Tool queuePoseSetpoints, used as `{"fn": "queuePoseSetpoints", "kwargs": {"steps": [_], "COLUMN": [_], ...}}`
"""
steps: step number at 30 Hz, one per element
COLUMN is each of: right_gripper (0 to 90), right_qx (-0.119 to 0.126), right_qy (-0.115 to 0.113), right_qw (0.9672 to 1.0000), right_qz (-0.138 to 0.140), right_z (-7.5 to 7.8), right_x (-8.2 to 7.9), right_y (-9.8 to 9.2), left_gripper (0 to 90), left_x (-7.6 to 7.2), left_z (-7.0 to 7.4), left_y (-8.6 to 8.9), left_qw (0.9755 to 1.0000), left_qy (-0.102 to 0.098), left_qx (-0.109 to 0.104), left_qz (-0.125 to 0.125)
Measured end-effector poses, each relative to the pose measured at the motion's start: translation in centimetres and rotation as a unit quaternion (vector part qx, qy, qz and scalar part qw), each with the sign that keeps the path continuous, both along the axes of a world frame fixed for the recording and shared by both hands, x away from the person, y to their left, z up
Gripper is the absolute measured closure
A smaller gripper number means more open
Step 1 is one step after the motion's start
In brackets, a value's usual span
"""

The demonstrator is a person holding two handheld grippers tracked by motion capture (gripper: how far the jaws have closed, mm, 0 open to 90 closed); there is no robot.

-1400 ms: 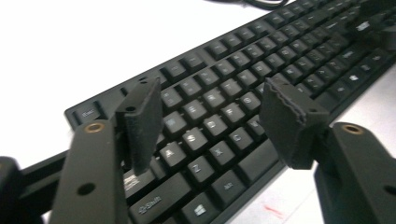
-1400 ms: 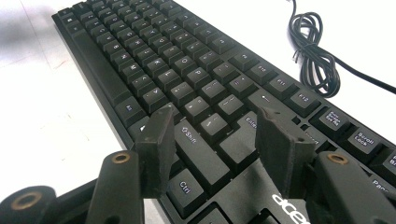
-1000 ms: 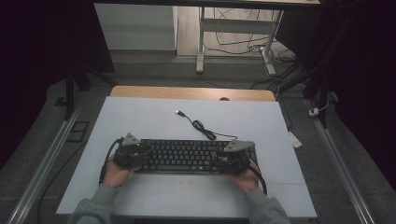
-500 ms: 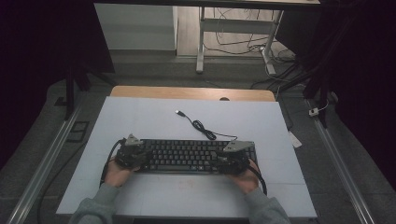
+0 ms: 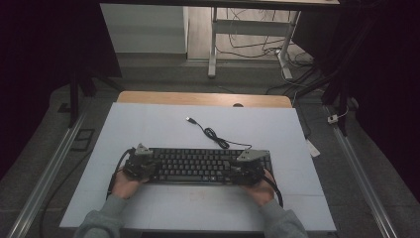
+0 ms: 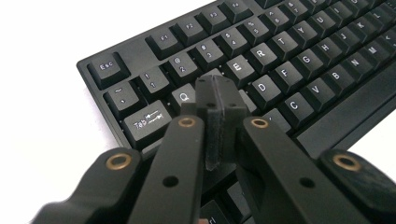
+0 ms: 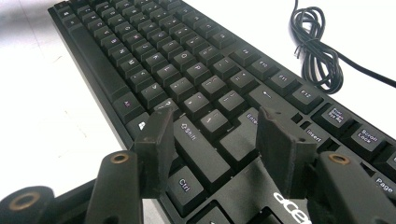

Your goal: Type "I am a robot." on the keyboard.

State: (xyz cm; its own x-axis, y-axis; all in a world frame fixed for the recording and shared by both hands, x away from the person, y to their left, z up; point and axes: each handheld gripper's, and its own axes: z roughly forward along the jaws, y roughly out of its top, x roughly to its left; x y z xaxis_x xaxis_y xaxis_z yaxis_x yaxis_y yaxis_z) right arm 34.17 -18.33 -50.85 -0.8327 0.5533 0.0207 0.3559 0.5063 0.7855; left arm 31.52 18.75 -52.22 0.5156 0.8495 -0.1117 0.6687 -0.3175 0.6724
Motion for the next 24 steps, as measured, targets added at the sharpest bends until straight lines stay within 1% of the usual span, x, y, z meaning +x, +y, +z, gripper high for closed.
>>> {"fn": "queuePoseSetpoints", "kwargs": {"steps": [6, 9, 11, 12, 16, 19, 23, 24], "right_gripper": [46.8, 46.6, 46.5, 46.5, 46.4, 46.4, 46.3, 46.3], "right_qx": [0.0, 0.001, 0.001, 0.001, 0.003, 0.003, 0.002, 0.004], "right_qy": [0.0, 0.0, -0.001, -0.001, -0.001, 0.0, 0.0, 0.0], "right_qw": [1.0, 1.0, 1.0, 1.0, 1.0, 1.0, 1.0, 1.0], "right_qz": [0.0, -0.001, 0.0, -0.001, 0.0, -0.001, 0.0, -0.001], "right_z": [0.0, 0.0, 0.0, 0.0, 0.0, 0.0, 0.1, 0.0], "right_x": [0.0, 0.0, 0.0, 0.0, 0.0, 0.0, 0.0, 0.0], "right_y": [0.0, 0.0, 0.0, 0.0, 0.0, 0.0, -0.1, 0.0], "left_gripper": [89.0, 89.0, 89.1, 89.0, 89.0, 87.4, 77.2, 72.8], "left_x": [0.0, 0.0, -0.1, -0.1, -0.5, -0.6, -0.8, -0.8], "left_z": [-0.2, -0.2, -0.1, 0.0, 0.7, 1.1, 1.4, 1.5], "left_y": [-0.2, -0.2, -0.3, -0.2, 0.0, 0.3, 0.6, 0.6], "left_qw": [1.0, 1.0, 0.9999, 0.9999, 0.9995, 0.9989, 0.9979, 0.9977], "left_qy": [0.003, 0.004, -0.002, -0.007, -0.025, -0.032, -0.037, -0.039], "left_qx": [0.006, 0.006, 0.009, 0.007, -0.015, -0.033, -0.053, -0.056], "left_qz": [0.002, 0.003, 0.005, 0.004, 0.007, 0.005, -0.002, -0.004]}}
